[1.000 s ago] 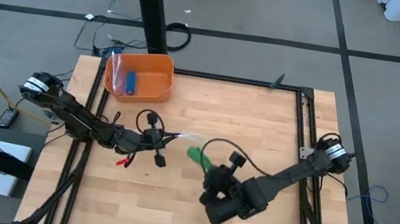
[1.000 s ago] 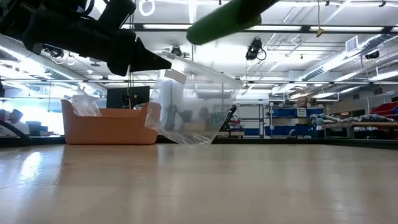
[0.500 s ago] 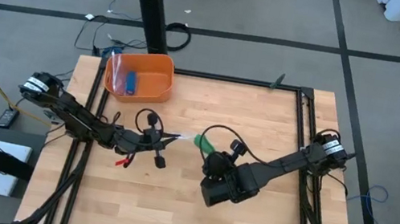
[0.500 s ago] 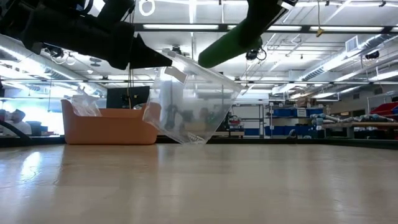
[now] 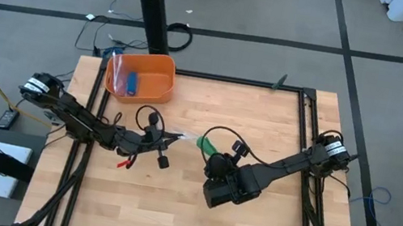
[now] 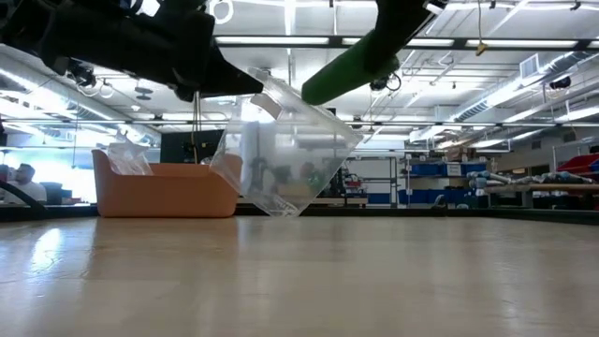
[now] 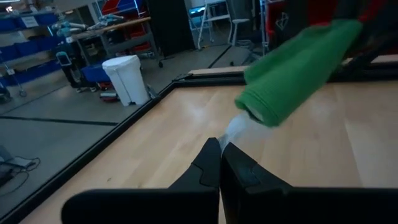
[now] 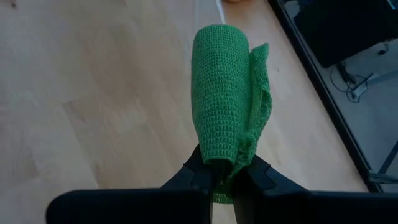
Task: Roll bandage
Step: Put the green bandage into the transparent zip bag
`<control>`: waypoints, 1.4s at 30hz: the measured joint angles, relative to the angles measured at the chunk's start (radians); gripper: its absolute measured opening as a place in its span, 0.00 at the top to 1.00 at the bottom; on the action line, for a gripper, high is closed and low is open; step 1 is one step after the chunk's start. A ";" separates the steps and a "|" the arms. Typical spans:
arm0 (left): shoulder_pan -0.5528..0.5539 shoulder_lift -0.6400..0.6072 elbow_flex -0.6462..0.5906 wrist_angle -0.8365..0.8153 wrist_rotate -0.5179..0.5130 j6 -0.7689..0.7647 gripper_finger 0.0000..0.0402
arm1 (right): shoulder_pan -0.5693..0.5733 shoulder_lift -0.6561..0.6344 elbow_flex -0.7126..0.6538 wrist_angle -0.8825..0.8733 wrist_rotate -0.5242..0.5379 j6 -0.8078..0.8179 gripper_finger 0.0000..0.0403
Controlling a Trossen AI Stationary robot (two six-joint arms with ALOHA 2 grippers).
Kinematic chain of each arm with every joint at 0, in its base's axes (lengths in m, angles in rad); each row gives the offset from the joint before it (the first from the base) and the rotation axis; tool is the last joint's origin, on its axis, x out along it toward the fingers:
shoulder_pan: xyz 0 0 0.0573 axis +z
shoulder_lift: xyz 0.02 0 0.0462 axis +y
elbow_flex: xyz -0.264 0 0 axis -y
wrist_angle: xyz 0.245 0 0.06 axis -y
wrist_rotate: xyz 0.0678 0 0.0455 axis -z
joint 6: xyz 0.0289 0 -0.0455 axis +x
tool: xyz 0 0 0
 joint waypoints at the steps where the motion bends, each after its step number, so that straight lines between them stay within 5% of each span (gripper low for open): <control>1: 0.000 0.000 0.006 -0.002 0.000 -0.004 1.00 | 0.001 0.000 0.000 -0.002 -0.002 0.003 0.94; 14: 0.000 0.000 0.088 -0.160 0.000 -0.089 1.00 | 0.021 0.000 0.000 -0.006 0.033 0.042 0.94; 29: 0.000 0.000 0.142 -0.160 -0.017 -0.171 1.00 | -0.003 0.000 -0.001 -0.007 -0.008 0.014 0.94; 42: 0.000 0.006 0.163 -0.183 -0.003 -0.177 1.00 | -0.032 0.001 -0.001 0.190 -0.074 -0.250 0.94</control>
